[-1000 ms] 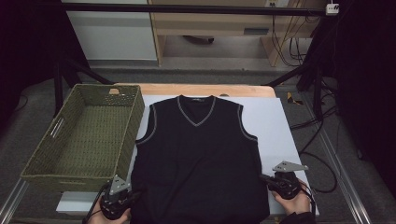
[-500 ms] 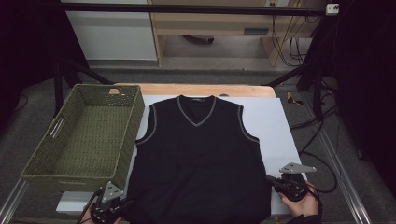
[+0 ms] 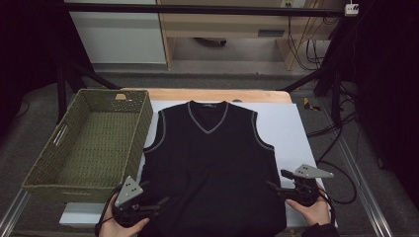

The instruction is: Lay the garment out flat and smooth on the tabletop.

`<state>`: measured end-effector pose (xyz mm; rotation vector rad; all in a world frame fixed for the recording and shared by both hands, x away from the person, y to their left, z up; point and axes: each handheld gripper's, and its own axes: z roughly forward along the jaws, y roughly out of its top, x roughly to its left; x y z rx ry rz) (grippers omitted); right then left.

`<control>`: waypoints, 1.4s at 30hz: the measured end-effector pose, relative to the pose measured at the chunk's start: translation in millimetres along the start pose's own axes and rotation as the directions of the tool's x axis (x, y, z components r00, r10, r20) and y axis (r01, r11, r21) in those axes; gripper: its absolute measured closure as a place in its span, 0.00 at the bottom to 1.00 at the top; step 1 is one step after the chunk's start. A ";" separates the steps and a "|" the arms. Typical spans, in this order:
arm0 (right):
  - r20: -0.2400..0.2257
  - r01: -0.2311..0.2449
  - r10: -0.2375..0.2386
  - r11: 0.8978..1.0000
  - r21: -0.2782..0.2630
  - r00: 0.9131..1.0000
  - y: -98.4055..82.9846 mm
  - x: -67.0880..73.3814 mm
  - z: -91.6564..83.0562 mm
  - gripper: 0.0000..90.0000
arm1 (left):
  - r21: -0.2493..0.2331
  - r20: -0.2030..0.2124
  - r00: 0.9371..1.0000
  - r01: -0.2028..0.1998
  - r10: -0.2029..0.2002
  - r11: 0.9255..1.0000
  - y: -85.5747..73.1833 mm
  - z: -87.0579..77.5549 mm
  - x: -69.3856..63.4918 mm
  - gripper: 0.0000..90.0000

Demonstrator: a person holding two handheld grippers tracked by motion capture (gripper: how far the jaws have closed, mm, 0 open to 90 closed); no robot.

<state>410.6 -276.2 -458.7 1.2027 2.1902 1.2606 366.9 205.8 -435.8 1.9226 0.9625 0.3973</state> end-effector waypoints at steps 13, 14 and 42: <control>-0.007 -0.048 0.047 0.994 -0.096 0.999 31.0 -12.0 13.9 0.12 | -0.081 0.033 0.999 -0.023 0.026 0.996 45.3 42.4 7.8 0.03; -0.007 -0.048 0.047 0.994 -0.102 0.999 32.8 -12.7 14.6 0.11 | -0.085 0.037 0.999 -0.020 0.023 0.996 47.6 44.5 10.1 0.03; 0.057 -0.057 0.063 0.993 -0.106 0.996 82.0 -39.9 50.8 0.10 | -0.072 -0.056 0.998 0.040 -0.044 0.997 106.5 105.7 69.4 0.00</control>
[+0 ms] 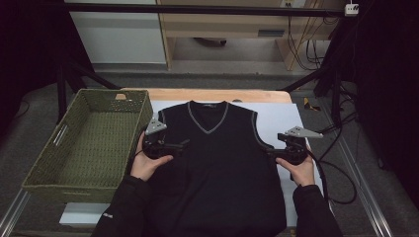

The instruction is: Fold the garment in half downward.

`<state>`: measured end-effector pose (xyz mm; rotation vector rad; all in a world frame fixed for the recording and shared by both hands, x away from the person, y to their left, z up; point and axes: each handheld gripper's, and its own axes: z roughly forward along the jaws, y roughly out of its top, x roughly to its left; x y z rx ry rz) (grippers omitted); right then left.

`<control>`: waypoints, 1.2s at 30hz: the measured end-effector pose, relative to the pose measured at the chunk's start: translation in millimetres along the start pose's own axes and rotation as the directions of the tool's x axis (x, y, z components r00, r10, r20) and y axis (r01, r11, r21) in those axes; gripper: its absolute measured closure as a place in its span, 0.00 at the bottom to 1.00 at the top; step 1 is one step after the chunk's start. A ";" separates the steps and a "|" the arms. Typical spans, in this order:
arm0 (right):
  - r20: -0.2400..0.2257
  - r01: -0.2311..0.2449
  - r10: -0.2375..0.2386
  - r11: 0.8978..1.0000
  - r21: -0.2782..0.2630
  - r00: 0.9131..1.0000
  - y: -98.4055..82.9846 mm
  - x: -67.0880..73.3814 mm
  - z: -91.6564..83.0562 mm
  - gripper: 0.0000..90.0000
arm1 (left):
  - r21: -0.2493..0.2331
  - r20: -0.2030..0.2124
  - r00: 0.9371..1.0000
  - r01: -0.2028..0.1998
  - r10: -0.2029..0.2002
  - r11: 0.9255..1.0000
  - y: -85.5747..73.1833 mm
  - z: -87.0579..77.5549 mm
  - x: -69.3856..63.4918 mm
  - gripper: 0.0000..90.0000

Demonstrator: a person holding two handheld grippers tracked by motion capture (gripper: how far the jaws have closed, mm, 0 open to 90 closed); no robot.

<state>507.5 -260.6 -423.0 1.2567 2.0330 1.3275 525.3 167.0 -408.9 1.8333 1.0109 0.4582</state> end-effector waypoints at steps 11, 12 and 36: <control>0.040 -0.003 0.003 1.000 0.017 0.999 16.3 -11.4 26.5 0.11 | 0.047 -0.077 0.997 0.020 -0.016 0.999 13.6 29.2 27.8 0.03; 0.042 -0.004 0.003 1.000 0.020 0.999 17.6 -12.4 28.9 0.11 | 0.054 -0.087 0.996 0.018 -0.013 0.998 14.1 32.1 30.3 0.03; 0.120 -0.007 -0.007 0.993 0.118 0.993 15.6 -36.7 99.9 0.31 | 0.207 -0.271 0.962 0.081 -0.023 0.975 -15.1 75.9 80.3 0.52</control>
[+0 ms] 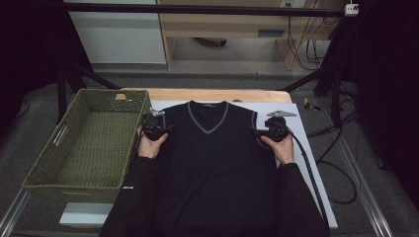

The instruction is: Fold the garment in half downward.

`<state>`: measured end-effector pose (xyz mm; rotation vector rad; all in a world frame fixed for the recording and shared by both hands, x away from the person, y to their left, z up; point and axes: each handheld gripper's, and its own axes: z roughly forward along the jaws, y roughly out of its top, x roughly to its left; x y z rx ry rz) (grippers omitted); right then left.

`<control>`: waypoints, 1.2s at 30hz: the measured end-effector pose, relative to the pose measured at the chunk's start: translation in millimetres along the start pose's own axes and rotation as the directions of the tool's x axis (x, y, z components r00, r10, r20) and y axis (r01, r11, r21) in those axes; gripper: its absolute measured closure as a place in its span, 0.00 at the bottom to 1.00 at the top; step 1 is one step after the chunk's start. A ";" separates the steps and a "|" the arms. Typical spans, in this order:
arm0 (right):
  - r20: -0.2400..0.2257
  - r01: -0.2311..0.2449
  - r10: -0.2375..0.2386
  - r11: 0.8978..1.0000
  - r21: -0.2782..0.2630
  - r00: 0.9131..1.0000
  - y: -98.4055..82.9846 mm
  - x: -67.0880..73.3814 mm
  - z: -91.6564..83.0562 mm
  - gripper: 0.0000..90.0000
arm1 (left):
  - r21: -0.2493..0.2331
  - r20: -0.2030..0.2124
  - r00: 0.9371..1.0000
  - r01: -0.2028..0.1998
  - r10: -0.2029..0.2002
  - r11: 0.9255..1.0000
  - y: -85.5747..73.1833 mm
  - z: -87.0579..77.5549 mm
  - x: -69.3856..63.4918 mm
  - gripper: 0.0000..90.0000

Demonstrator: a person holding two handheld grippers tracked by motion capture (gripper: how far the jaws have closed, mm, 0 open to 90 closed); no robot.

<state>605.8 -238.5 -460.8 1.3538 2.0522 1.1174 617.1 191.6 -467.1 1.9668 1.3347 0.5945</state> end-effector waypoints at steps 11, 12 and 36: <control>0.001 0.010 -0.010 0.998 0.069 1.000 -5.2 -1.5 19.0 0.53 | 0.040 -0.063 0.998 -0.013 0.015 0.999 -4.6 6.1 2.8 0.54; 0.002 0.014 -0.015 0.997 0.074 1.000 -5.8 -1.1 19.9 0.55 | 0.038 -0.063 0.998 -0.008 0.010 0.999 -4.9 6.5 2.6 0.54; 0.005 -0.043 0.043 0.993 0.112 0.999 -6.9 -2.9 19.7 0.95 | -0.010 -0.046 0.999 -0.006 0.006 1.000 -12.1 0.2 -2.7 0.93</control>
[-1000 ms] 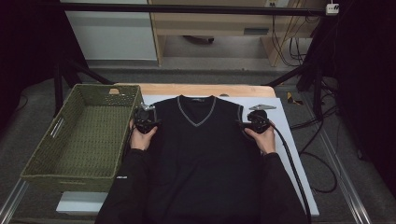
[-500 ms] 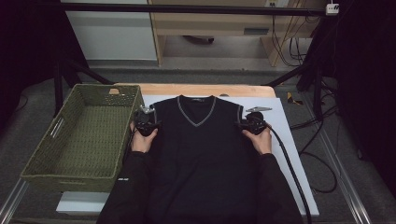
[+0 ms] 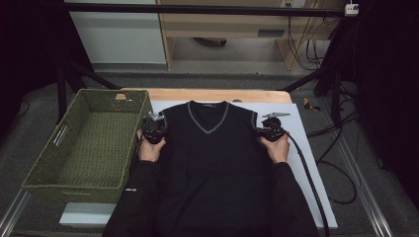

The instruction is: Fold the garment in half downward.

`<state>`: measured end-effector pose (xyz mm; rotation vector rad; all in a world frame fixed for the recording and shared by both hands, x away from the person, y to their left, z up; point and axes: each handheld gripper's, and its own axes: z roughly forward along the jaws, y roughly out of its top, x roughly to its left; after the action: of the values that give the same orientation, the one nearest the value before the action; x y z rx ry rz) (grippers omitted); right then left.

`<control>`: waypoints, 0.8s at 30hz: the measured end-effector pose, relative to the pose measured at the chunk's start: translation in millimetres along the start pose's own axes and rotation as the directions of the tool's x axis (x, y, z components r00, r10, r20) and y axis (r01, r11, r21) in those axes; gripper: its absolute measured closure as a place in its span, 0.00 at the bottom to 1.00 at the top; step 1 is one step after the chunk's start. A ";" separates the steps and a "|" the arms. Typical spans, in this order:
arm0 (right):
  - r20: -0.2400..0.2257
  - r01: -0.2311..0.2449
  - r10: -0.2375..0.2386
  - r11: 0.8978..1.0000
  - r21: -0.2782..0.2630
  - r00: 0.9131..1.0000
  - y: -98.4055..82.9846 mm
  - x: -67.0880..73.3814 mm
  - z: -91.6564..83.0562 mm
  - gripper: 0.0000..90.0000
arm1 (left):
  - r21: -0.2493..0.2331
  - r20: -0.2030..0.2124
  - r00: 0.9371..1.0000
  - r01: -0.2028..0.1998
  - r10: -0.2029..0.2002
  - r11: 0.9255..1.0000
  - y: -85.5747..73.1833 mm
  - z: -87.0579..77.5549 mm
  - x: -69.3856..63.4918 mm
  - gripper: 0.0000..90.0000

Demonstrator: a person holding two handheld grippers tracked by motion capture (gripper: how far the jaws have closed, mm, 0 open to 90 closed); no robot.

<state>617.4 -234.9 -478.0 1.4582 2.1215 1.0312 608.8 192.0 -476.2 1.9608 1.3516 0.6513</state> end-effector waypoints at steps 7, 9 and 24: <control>0.076 0.039 -0.042 0.998 0.050 0.996 0.1 -8.9 -8.8 0.95 | -0.007 -0.032 0.999 -0.021 0.021 1.000 2.9 -5.8 -3.2 0.92; 0.066 0.024 -0.026 0.999 0.040 0.997 0.0 -8.8 -7.6 0.94 | 0.011 -0.090 0.995 -0.031 0.032 0.999 1.9 -2.3 -2.8 0.78; -0.037 -0.005 0.005 1.000 0.006 0.999 -0.5 -5.0 2.9 0.92 | 0.012 0.012 0.998 0.060 -0.060 0.998 0.0 4.2 1.7 0.84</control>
<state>621.0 -238.5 -480.9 1.4590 2.1487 1.0629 612.4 192.6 -479.0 1.9222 1.4044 0.6034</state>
